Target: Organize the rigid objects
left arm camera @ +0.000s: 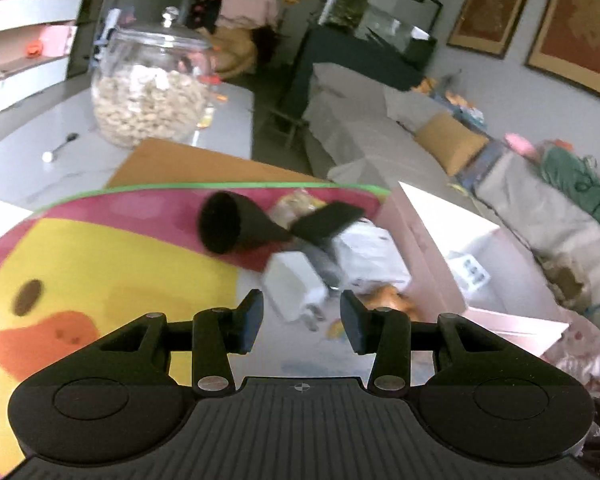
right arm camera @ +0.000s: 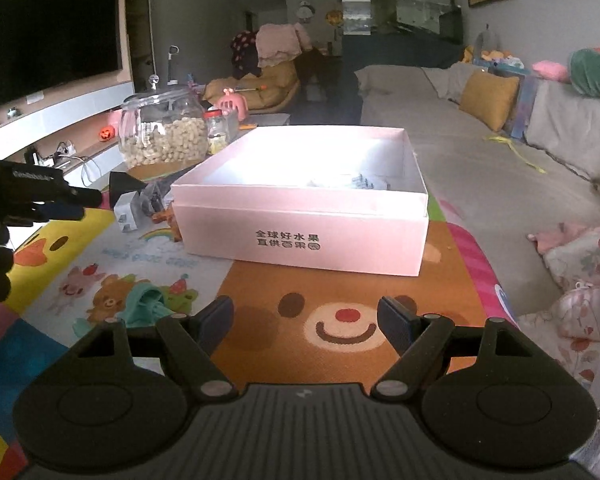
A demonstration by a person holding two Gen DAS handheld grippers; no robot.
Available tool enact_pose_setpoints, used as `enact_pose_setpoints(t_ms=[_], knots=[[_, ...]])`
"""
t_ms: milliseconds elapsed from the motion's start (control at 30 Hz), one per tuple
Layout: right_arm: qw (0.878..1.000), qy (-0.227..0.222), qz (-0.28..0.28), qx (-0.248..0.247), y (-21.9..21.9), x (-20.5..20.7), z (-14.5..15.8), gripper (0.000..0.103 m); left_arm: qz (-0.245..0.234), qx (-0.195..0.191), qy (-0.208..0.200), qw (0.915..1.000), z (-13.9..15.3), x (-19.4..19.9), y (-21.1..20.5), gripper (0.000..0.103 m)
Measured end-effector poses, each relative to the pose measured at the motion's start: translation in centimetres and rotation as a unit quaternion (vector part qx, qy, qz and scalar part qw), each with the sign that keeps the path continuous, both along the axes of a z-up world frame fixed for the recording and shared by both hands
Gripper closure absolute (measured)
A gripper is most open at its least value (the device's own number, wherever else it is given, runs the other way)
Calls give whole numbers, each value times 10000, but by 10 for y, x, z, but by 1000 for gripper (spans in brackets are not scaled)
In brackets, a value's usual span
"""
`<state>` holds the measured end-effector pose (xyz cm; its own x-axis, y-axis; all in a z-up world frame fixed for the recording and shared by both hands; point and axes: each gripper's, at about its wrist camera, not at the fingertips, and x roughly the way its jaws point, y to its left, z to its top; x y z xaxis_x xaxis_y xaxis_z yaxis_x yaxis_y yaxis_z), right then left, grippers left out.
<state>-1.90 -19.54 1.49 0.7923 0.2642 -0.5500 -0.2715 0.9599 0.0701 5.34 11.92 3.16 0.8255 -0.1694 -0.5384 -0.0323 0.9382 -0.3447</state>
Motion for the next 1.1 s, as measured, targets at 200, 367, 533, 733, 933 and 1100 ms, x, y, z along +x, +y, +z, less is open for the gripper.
enact_pose_setpoints(t_ms=[200,367,533,733,933,1100], knots=[[10000,78,4,-37,1,3,-2,23,668,270,-603,9956,6,0,1,57],[9998,168,4,-48,3,6,-4,23,947,-15,-543,9940,15,35,32,57],[9996,258,-4,-63,3,8,-6,23,51,336,11,9994,13,100,42,57],[9996,270,55,-30,2,8,-6,23,-802,573,358,9945,-11,100,43,56],[9978,289,510,324,7,3,3,23,-1001,857,149,9912,-16,47,30,54],[9854,497,1520,577,40,-1,11,23,-1144,840,116,9898,-13,9,24,55]])
